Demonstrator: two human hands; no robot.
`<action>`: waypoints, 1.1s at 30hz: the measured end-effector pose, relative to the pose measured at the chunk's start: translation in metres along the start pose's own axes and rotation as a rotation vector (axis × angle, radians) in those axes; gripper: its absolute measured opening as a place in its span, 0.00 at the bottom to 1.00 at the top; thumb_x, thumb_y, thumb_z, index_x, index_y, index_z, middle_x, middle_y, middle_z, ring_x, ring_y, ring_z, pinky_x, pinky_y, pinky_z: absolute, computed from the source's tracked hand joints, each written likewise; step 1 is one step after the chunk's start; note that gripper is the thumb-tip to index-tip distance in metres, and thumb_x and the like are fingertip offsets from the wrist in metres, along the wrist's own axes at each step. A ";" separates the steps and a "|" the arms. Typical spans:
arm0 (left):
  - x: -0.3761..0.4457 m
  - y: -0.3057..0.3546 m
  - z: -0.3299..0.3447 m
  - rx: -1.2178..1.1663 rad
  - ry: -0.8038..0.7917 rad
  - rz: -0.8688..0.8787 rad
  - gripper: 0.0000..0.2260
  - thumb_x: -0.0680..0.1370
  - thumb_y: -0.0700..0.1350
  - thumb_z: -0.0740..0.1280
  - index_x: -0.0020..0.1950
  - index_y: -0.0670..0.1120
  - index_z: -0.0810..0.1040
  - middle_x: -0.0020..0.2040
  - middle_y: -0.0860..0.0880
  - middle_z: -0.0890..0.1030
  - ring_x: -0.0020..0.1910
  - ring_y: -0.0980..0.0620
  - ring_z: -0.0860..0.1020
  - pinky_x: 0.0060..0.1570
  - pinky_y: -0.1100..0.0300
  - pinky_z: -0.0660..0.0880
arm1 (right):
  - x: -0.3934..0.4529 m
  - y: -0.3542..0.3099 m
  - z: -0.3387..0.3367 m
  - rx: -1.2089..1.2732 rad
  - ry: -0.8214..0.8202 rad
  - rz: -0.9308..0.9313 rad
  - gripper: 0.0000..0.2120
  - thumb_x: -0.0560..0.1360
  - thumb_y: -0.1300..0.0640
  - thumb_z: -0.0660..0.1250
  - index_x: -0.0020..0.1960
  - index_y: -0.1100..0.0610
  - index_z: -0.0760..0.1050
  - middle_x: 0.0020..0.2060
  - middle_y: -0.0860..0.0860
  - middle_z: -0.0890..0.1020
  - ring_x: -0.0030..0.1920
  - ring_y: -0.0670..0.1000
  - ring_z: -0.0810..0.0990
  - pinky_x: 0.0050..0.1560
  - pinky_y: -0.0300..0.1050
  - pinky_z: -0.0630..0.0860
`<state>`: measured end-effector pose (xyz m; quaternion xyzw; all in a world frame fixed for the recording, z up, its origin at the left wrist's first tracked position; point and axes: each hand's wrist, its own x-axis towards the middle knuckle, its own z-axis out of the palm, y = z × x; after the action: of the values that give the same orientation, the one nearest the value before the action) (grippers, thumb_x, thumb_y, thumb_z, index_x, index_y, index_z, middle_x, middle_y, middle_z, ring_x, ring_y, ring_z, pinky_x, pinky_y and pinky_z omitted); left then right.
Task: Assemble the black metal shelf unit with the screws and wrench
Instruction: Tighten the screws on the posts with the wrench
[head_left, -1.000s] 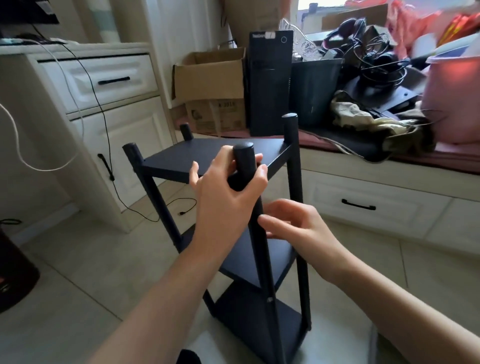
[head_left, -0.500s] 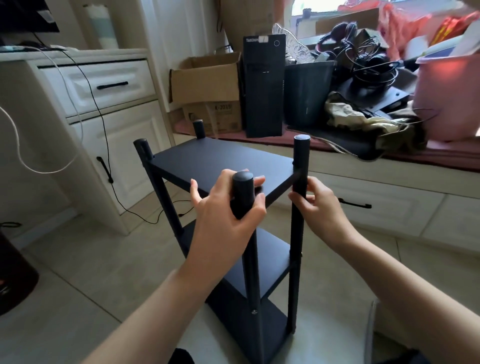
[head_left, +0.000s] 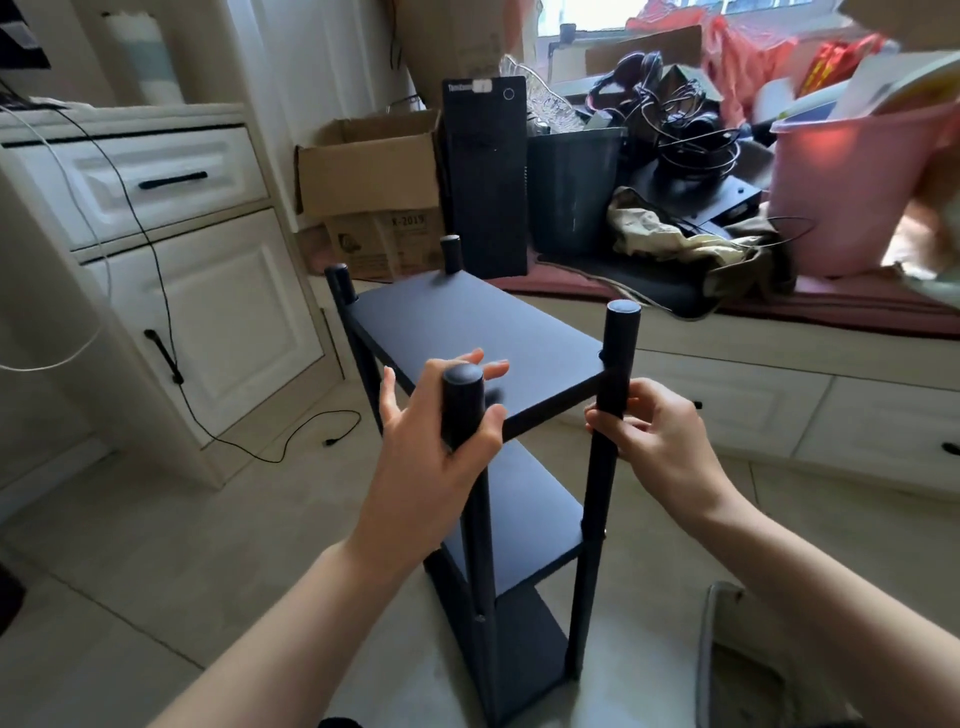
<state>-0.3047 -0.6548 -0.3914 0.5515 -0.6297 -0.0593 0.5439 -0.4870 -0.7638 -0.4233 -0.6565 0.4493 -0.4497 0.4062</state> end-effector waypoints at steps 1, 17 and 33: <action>-0.001 -0.001 0.001 -0.008 0.007 0.005 0.08 0.79 0.45 0.64 0.57 0.47 0.72 0.59 0.63 0.81 0.67 0.68 0.72 0.76 0.34 0.47 | -0.005 -0.001 -0.004 0.000 0.008 0.000 0.08 0.74 0.60 0.73 0.51 0.56 0.79 0.45 0.50 0.85 0.49 0.52 0.84 0.55 0.58 0.80; 0.006 -0.029 -0.001 -0.160 0.112 -0.067 0.15 0.83 0.42 0.62 0.70 0.49 0.69 0.59 0.57 0.82 0.58 0.60 0.79 0.58 0.69 0.73 | -0.069 -0.015 -0.015 0.033 -0.015 0.002 0.10 0.70 0.62 0.77 0.48 0.54 0.79 0.42 0.50 0.86 0.44 0.48 0.86 0.51 0.54 0.82; -0.005 -0.005 0.021 0.532 0.147 0.566 0.14 0.78 0.36 0.65 0.62 0.39 0.82 0.66 0.44 0.79 0.73 0.42 0.71 0.76 0.41 0.60 | -0.059 -0.021 -0.022 0.006 -0.197 0.030 0.10 0.70 0.59 0.77 0.49 0.53 0.81 0.44 0.53 0.85 0.45 0.51 0.86 0.52 0.56 0.82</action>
<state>-0.3187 -0.6641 -0.4064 0.4805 -0.7095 0.2981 0.4205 -0.5150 -0.7044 -0.4112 -0.6895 0.4156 -0.3783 0.4568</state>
